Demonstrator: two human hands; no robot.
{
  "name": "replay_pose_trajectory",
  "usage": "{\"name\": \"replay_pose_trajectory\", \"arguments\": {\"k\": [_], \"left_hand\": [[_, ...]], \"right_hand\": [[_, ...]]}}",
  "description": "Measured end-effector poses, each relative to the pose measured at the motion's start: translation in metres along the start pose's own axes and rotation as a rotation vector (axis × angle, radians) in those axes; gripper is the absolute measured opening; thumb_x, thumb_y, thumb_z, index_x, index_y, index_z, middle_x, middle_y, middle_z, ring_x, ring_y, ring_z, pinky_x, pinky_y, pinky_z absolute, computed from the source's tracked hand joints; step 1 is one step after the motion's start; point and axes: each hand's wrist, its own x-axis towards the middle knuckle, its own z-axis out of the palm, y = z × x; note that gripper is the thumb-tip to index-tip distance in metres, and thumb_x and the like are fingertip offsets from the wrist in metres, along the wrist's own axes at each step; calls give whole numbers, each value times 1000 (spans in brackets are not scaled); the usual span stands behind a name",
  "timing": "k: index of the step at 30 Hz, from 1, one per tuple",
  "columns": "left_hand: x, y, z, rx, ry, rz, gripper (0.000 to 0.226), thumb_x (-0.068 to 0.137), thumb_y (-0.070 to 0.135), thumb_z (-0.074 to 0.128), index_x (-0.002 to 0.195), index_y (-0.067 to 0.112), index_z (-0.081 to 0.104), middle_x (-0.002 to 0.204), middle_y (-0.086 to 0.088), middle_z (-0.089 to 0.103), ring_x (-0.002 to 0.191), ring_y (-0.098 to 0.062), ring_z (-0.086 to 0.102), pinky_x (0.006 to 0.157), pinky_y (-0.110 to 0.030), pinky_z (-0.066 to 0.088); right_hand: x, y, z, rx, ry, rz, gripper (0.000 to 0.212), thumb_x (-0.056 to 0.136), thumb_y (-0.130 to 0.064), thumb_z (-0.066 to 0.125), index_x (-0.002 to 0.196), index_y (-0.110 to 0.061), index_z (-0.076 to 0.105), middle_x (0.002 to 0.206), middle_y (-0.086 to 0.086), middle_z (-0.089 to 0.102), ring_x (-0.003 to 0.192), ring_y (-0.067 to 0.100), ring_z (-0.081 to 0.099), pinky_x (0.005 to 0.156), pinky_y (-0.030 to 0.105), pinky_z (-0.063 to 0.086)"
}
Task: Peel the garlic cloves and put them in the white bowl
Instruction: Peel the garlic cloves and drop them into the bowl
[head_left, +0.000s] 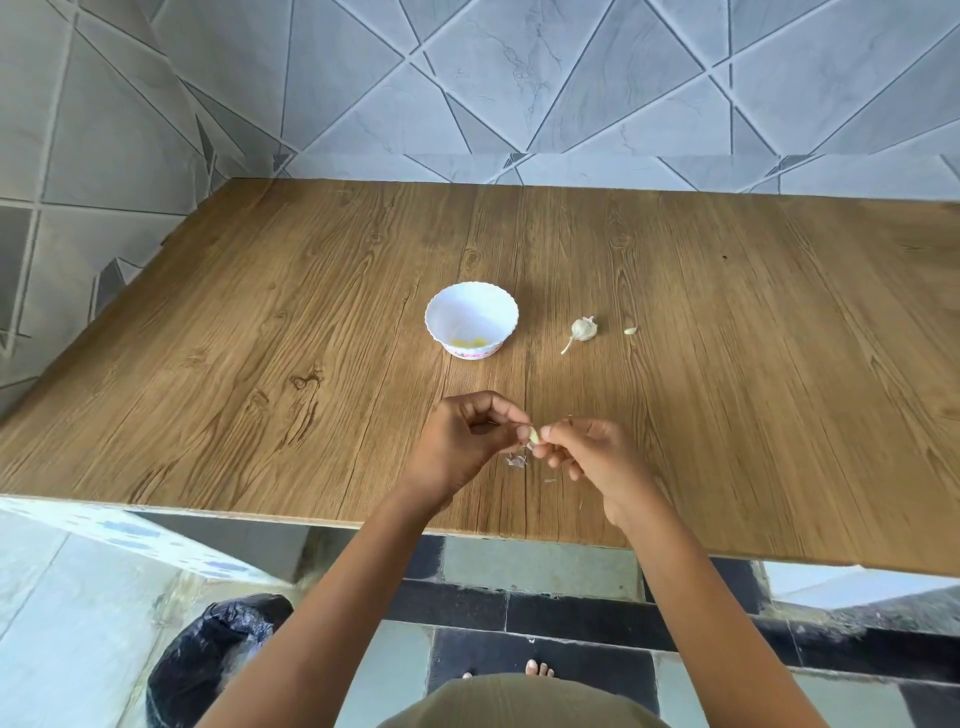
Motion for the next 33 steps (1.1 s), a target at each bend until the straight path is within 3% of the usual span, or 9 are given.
{"name": "replay_pose_trajectory", "arguments": {"k": [6,10,16,20,22,24,27,29,33], "left_hand": [[0,0,-2,-91,24,-31,12,79,-7,68,86,3,67,78,-7,69,69,-9,66,66,-18,52],[1,-1,-3,-106,22,-68,13,79,-8,67,84,4,67,77,-5,69,69,-8,65,67,-18,52],[-1,-1,-5,-150,52,-139,14,82,-8,64,87,5,66,72,-2,69,65,-5,65,62,-15,51],[3,-9,-20,-39,253,-144,13,81,-3,68,84,9,70,80,-2,72,74,-9,66,68,-18,51],[9,-14,-31,110,366,-123,8,79,4,73,82,12,72,84,-2,73,82,-14,68,78,-25,52],[15,-17,-38,301,439,-89,7,77,11,76,82,11,72,83,1,72,76,-10,67,76,-19,51],[24,-20,-43,542,484,-4,8,76,15,77,80,10,72,74,6,68,64,-2,59,62,-8,42],[27,-25,-45,649,507,6,8,76,17,76,80,13,71,71,7,66,64,-6,58,61,-17,43],[27,-33,-46,735,516,47,7,78,14,74,82,10,69,71,2,67,67,-18,62,62,-29,50]], "right_hand": [[-2,-1,2,22,11,-25,10,86,-14,63,81,-11,71,72,-3,72,55,2,54,47,15,38],[-2,1,2,-93,6,-122,3,83,-16,69,81,-16,71,74,-2,72,58,1,57,48,14,41],[-3,3,6,-97,62,-143,18,87,-9,58,72,-15,67,67,-4,66,59,4,56,52,18,43],[2,21,1,-549,232,-511,15,89,-17,53,87,-16,68,82,-3,69,74,15,65,62,40,56],[2,28,1,-742,265,-610,33,88,-31,47,105,-12,67,100,-1,70,90,18,66,74,41,57],[2,37,4,-923,252,-618,52,88,-41,43,120,-5,61,118,9,65,109,27,61,94,44,49],[2,49,9,-1062,189,-519,69,89,-51,34,134,-1,49,138,16,49,130,31,44,109,46,30],[2,53,11,-1100,167,-473,73,90,-56,29,137,-2,45,145,14,42,136,29,37,112,43,21],[0,54,14,-1153,174,-461,76,94,-59,17,137,-4,46,147,13,38,137,28,35,111,45,15]]}}
